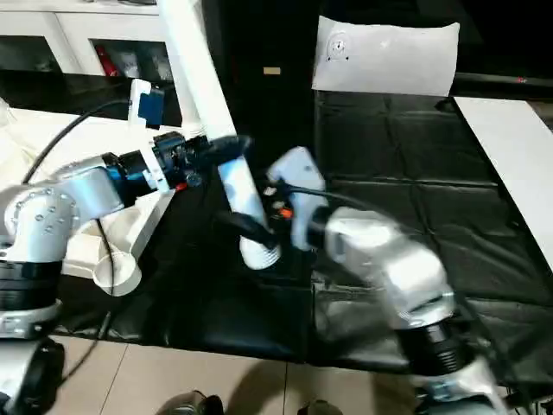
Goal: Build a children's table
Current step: Pick table leg
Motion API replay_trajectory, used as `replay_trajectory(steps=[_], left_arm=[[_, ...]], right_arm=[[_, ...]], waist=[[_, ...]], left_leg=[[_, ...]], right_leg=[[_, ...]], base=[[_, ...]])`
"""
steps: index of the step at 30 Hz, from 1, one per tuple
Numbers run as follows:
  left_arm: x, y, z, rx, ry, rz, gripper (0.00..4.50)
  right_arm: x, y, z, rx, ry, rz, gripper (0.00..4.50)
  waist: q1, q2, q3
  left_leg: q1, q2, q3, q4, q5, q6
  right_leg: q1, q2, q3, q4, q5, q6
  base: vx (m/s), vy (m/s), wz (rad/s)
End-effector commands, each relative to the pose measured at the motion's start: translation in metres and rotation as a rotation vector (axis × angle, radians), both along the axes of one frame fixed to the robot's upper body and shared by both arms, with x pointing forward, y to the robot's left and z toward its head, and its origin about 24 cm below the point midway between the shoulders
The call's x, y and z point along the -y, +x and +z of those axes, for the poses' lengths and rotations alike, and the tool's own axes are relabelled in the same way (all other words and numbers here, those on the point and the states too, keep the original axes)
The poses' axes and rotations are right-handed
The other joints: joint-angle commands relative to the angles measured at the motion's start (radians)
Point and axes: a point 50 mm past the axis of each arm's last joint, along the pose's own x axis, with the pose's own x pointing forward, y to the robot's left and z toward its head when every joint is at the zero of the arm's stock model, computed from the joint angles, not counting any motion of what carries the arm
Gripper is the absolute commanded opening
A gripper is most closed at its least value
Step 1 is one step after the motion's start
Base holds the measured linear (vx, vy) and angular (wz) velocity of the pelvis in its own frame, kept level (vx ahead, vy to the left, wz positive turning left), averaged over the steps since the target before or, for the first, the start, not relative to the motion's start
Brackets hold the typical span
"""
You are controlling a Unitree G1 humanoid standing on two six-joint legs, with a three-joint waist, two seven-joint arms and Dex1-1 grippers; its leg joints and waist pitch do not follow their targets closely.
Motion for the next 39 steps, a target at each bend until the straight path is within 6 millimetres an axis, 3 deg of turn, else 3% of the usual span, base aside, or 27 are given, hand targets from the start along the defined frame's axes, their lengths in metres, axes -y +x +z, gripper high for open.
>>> replay_trajectory(steps=[1,5,6,7,9,17,28,39], left_arm=[[0.004,-0.004,0.010,0.048,0.046,-0.066,1.79],[0.007,-0.007,0.011,0.065,0.074,-0.114,1.79],[0.008,-0.008,0.011,0.069,0.080,-0.127,1.79],[0.009,-0.009,0.011,0.073,0.090,-0.143,1.79],[0.010,-0.012,0.012,0.085,0.114,-0.175,1.79],[0.015,-0.014,0.017,0.128,0.142,-0.230,1.79],[0.017,-0.014,0.019,0.149,0.155,-0.260,1.79],[0.018,-0.014,0.019,0.154,0.150,-0.274,1.79]], right_arm=[[0.002,-0.004,0.006,-0.012,-0.022,0.101,4.13],[0.004,-0.002,0.003,-0.042,-0.040,0.137,4.13],[0.003,-0.002,0.002,-0.053,-0.039,0.146,4.13],[0.003,-0.001,0.001,-0.061,-0.036,0.149,4.13],[0.001,0.001,-0.001,-0.081,-0.031,0.159,4.13],[-0.003,0.002,-0.007,-0.167,-0.014,0.224,4.13],[-0.003,-0.002,-0.015,-0.214,-0.012,0.258,4.13],[-0.002,-0.003,-0.024,-0.263,-0.005,0.251,3.24]], waist=[[0.005,0.000,-0.074],[0.003,-0.004,-0.076],[0.003,0.001,-0.076],[0.002,-0.004,-0.077],[0.002,-0.002,-0.075],[0.004,-0.003,-0.074],[0.005,-0.002,-0.076],[0.005,-0.002,-0.077]], left_leg=[[0.025,0.048,-0.018,-0.072,-0.167,-0.014],[0.023,0.047,-0.016,-0.068,-0.149,-0.003],[0.023,0.047,-0.016,-0.067,-0.144,-0.001],[0.024,0.048,-0.016,-0.067,-0.145,0.002],[0.027,0.050,-0.016,-0.068,-0.159,0.000],[0.028,0.050,-0.015,-0.070,-0.186,-0.013],[0.026,0.049,-0.015,-0.068,-0.163,-0.005],[0.026,0.049,-0.015,-0.067,-0.159,-0.002]], right_leg=[[0.051,-0.058,0.039,-0.070,-0.139,-0.224],[0.053,-0.060,0.039,-0.070,-0.129,-0.237],[0.053,-0.061,0.038,-0.068,-0.127,-0.245],[0.052,-0.061,0.038,-0.067,-0.130,-0.252],[0.049,-0.060,0.038,-0.068,-0.144,-0.258],[0.048,-0.060,0.037,-0.070,-0.179,-0.249],[0.051,-0.060,0.037,-0.068,-0.149,-0.255],[0.051,-0.061,0.037,-0.066,-0.138,-0.263]], base=[[0.000,0.000,0.00],[0.000,0.000,0.00],[0.000,0.000,0.00],[0.000,0.000,0.00],[0.000,0.000,0.00],[0.000,0.000,0.00],[0.000,0.000,0.00],[0.000,0.000,0.00]])
